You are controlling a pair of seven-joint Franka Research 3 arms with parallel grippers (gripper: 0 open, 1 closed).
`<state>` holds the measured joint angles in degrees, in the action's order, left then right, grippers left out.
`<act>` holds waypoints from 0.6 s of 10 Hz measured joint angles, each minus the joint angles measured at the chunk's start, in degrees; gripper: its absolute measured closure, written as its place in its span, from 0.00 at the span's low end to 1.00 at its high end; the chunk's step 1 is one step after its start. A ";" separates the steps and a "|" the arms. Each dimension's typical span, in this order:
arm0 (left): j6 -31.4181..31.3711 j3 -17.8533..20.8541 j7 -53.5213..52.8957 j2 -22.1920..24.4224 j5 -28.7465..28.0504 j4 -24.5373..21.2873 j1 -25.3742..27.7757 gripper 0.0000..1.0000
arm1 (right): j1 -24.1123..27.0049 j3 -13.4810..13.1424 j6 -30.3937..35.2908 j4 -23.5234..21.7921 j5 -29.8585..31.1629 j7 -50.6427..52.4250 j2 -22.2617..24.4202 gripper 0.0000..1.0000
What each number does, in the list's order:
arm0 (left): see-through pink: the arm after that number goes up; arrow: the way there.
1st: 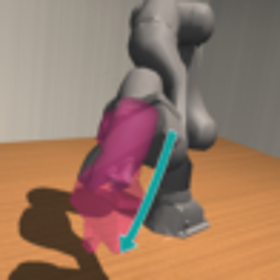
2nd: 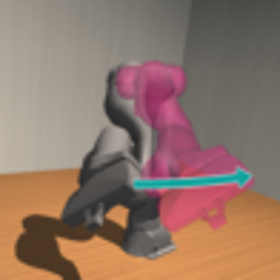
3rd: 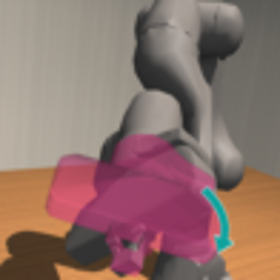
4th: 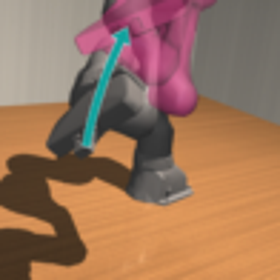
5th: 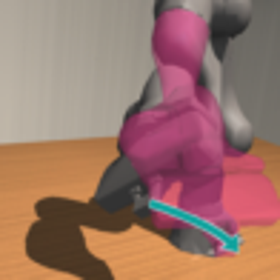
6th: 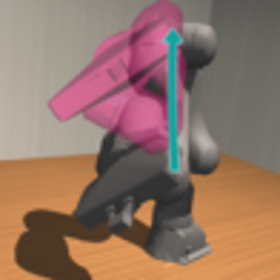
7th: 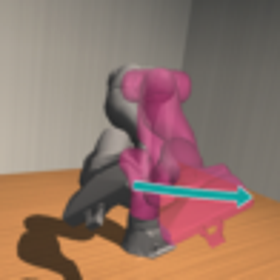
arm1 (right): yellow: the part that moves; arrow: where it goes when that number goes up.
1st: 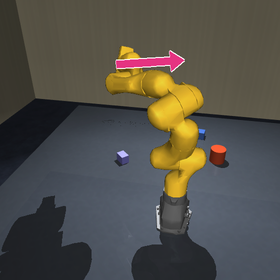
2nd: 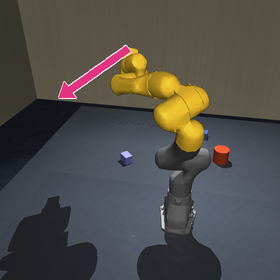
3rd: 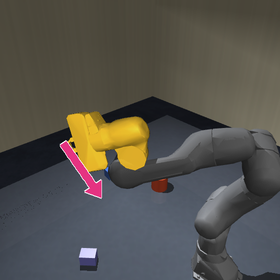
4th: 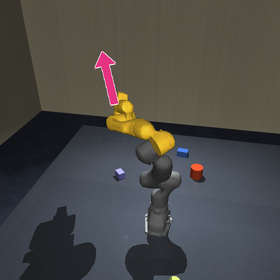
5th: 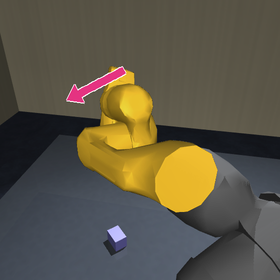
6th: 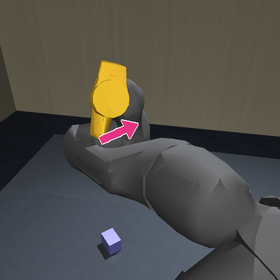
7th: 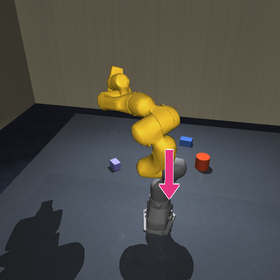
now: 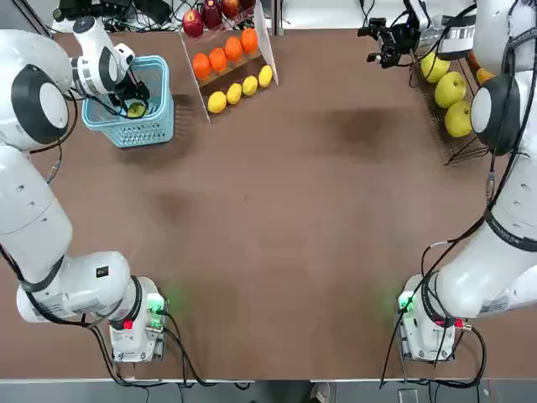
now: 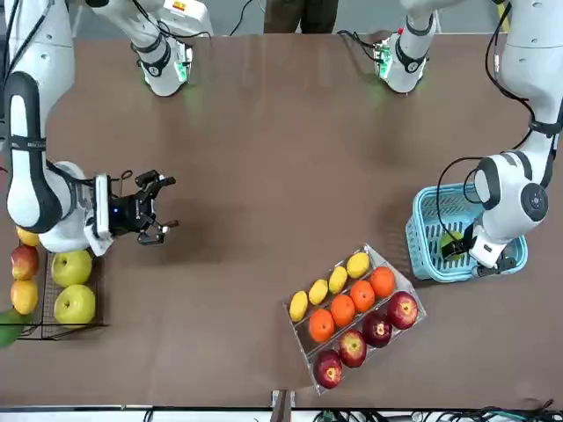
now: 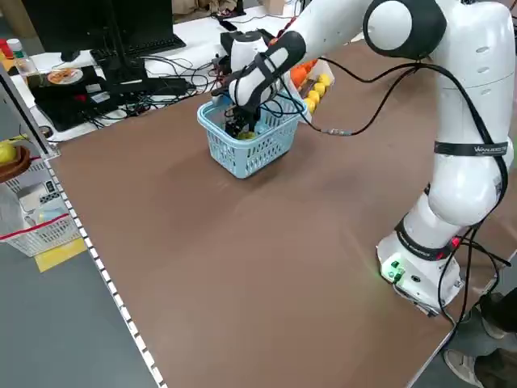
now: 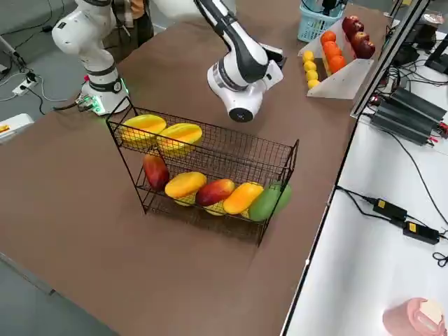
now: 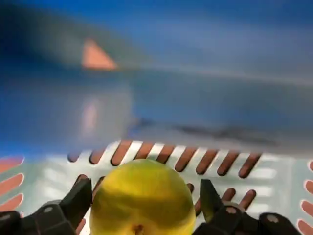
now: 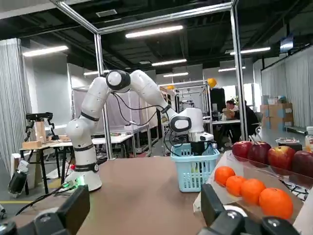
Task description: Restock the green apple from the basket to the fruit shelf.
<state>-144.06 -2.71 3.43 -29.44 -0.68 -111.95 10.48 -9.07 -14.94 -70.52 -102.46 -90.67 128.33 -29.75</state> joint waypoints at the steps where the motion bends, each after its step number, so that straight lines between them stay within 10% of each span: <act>1: 0.01 0.00 0.00 0.00 0.00 0.02 0.00 0.05 | -0.68 0.00 0.31 -0.40 -1.19 0.85 -0.08 0.00; 6: 2.60 -0.13 0.00 0.48 0.00 0.92 -0.04 0.03 | -1.32 -0.18 0.18 -1.67 -3.76 3.09 -0.16 0.00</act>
<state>-141.46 -2.83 3.43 -28.96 -0.68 -111.03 10.44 -10.38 -15.12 -70.33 -104.14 -94.43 131.42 -29.91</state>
